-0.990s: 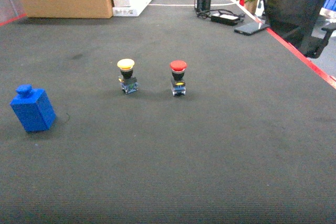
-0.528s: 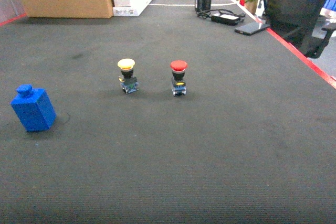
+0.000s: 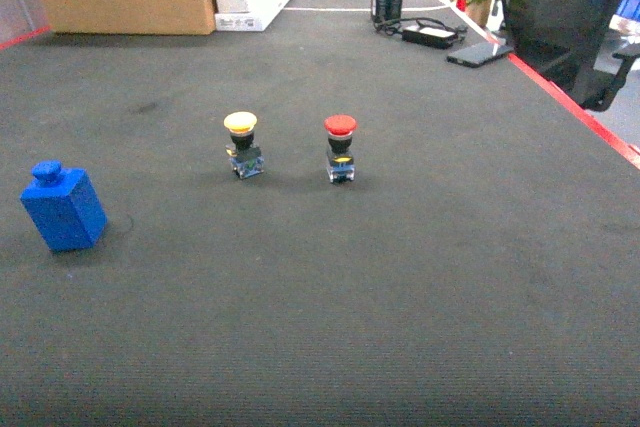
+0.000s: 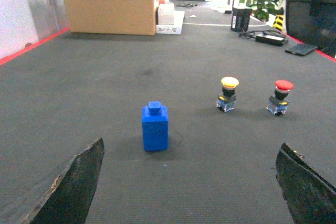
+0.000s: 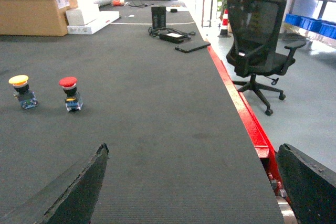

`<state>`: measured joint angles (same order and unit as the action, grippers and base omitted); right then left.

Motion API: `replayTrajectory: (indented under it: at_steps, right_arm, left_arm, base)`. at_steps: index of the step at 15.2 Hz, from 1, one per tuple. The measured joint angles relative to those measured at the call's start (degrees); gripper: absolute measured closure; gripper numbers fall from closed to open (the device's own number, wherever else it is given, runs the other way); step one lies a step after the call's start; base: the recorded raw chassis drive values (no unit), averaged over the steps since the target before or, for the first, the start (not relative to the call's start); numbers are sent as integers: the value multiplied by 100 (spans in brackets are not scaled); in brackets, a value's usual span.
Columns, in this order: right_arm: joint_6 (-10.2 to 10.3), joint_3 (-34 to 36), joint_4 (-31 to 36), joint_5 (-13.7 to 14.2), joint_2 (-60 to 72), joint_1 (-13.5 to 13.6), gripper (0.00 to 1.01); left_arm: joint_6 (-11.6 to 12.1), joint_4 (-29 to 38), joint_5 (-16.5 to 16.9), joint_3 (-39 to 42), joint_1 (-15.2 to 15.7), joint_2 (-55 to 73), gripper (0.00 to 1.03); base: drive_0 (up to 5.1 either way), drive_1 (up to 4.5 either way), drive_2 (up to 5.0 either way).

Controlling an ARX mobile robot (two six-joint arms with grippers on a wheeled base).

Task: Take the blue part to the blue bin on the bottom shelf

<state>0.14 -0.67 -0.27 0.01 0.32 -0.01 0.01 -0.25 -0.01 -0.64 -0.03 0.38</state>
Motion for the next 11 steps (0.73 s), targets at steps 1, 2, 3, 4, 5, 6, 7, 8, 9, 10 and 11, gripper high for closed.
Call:
replayTrajectory:
  at_steps: [1,2,3,4,5,6,7,8,9,10,11]
  right_arm:
    - [0,0,0,0,-2,0,3]
    - [0,0,0,0,-2,0,3]
    - [2,0,0,0,-2,0,3]
    - [2,0,-4,0,0,0,3]
    - [-2,0,-4,-7,-2,0,3]
    - [0,0,7,-7,-2,0,3]
    - [0,0,0,0,-2,0,3]
    - [0,0,2,0,-2,0,3]
    - [0,0,2,0,-2,0,3]
    - [0,0,-2,0,-2,0,3]
    - [0,0,2,0,-2,0,3]
  left_arm:
    - [0,0,0,0,0,0,5]
    - [0,0,0,0,0,0,5]
    - [0,-2,0,0,0,0,5]
    - [-164,-726,-557,-240,-227,334,5]
    - [-345,-588,-1252,-522,-527,1591,5]
    - [-374,76,-1563,-570,-540,2538,5]
    - [-352,1032,-1698,-636,-540,3746,5]
    - [-341,1838,-1646,-874,-516,4802,5]
    - [-374,2603,-1488,-1152,-404,5775,5]
    - [-413,3215,-1298,-1440,-278,6690,5]
    - [-428,3589,-1143,-1687,-210,7431,5]
  base:
    - [0,0,0]
    - [0,0,0]
    - [0,0,0]
    - [0,0,0]
    - [0,0,0]
    - [0,0,0]
    - [0,0,0]
    - [0,0,0]
    - [0,0,0]
    - [0,0,0]
    - [0,0,0]
